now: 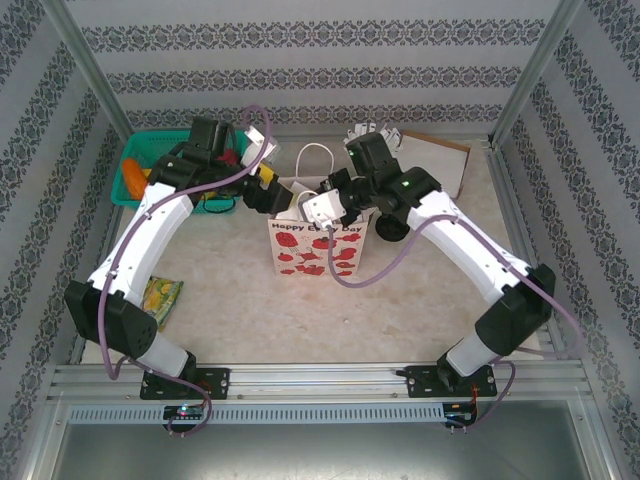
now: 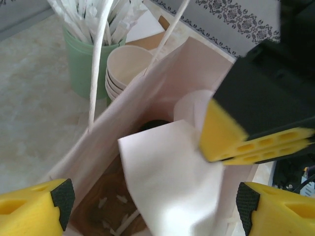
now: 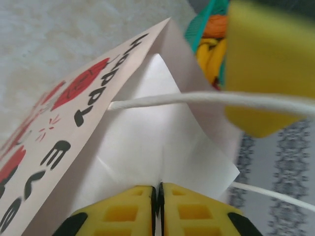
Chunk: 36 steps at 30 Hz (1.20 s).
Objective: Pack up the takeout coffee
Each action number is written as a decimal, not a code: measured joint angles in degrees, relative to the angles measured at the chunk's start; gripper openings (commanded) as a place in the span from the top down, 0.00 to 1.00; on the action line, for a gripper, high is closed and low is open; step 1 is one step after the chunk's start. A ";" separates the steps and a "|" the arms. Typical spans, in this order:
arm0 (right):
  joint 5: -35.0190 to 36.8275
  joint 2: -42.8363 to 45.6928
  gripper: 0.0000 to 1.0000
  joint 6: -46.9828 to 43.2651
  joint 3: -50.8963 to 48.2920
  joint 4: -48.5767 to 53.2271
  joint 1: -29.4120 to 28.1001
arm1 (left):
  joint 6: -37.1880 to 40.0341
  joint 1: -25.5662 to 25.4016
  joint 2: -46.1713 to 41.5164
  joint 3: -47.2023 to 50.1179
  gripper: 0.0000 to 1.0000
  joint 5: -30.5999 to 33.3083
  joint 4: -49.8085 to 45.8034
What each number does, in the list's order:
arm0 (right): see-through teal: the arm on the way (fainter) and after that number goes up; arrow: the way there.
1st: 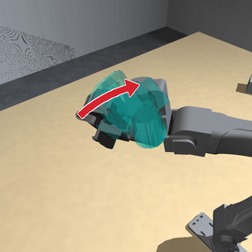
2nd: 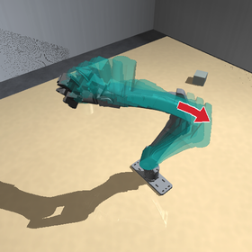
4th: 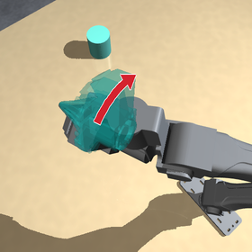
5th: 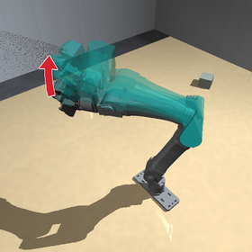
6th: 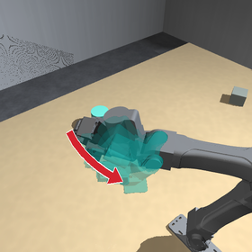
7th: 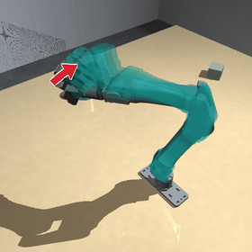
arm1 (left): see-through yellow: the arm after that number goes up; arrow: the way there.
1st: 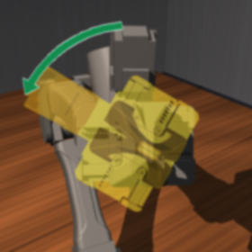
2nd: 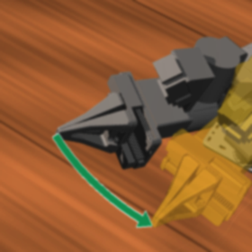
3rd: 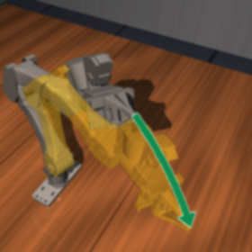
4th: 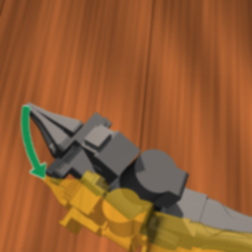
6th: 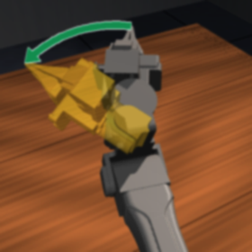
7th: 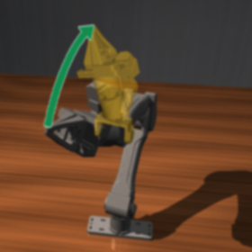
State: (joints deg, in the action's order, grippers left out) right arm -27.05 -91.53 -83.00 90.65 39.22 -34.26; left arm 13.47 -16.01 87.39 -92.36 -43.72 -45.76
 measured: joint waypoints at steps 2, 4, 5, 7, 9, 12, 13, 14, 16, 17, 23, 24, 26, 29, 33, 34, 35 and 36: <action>-0.68 -2.64 0.78 0.35 0.96 1.81 0.00 | -2.43 0.00 -1.46 2.56 0.07 1.53 1.68; -1.51 -4.26 0.68 0.55 1.09 3.02 0.00 | -5.38 0.00 -2.82 4.66 0.07 3.69 3.21; -1.95 -4.50 0.61 0.61 1.09 3.26 0.00 | -6.56 0.00 -3.19 5.14 0.06 4.57 3.80; -2.75 -4.55 0.51 1.33 1.64 3.93 0.17 | -9.18 0.00 -3.91 5.90 0.05 6.67 4.92; -3.28 -4.52 0.46 1.70 2.95 4.13 0.48 | -11.45 0.00 -4.72 6.64 0.04 9.42 5.55; -3.41 -3.37 0.36 1.55 3.65 4.09 1.25 | -14.67 0.00 -5.95 7.45 0.00 15.19 5.75; -3.30 -2.71 0.34 1.55 3.65 4.20 1.60 | -15.82 0.00 -6.45 7.65 0.00 17.53 5.84; -3.02 -1.92 0.33 1.53 3.65 4.26 1.90 | -16.70 0.00 -6.93 7.91 0.00 19.30 5.95; -2.23 0.02 0.13 1.46 3.58 4.17 2.05 | -18.27 0.02 -8.11 8.72 0.00 22.03 6.19; -1.86 1.03 0.12 1.36 3.43 3.89 2.16 | -18.82 0.02 -8.61 9.16 0.00 22.73 6.40; 1.77 8.17 0.02 1.64 -0.98 0.02 2.27 | -21.11 0.02 -9.35 11.21 0.00 21.49 6.82; 2.82 9.29 0.02 2.12 -2.27 -1.44 2.29 | -21.53 0.00 -9.42 11.52 0.00 21.59 6.86; 5.64 11.26 0.02 3.65 -5.07 -4.33 2.43 | -23.04 0.00 -10.01 12.17 0.00 23.74 6.86; 11.58 13.07 0.02 9.11 -7.98 -8.52 2.69 | -26.73 0.37 -12.87 12.96 0.00 30.51 6.97; 21.35 15.28 0.02 20.90 -11.52 -16.81 3.54 | -33.97 0.79 -19.78 15.45 0.00 44.28 7.39; 23.65 16.04 0.02 24.41 -12.66 -18.95 3.80 | -36.04 0.81 -21.22 16.37 0.00 47.56 7.39; 25.75 16.74 0.02 27.85 -13.66 -20.96 3.93 | -37.88 0.81 -22.01 17.20 0.00 50.16 7.32; 28.24 17.44 0.02 31.89 -14.69 -23.08 4.15 | -39.89 0.81 -22.32 18.23 0.00 52.50 7.26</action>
State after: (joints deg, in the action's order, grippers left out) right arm 1.19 -74.08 -51.11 75.96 16.14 -30.11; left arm -26.41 -15.20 65.08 -74.13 8.78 -38.50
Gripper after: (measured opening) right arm 0.976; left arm 0.998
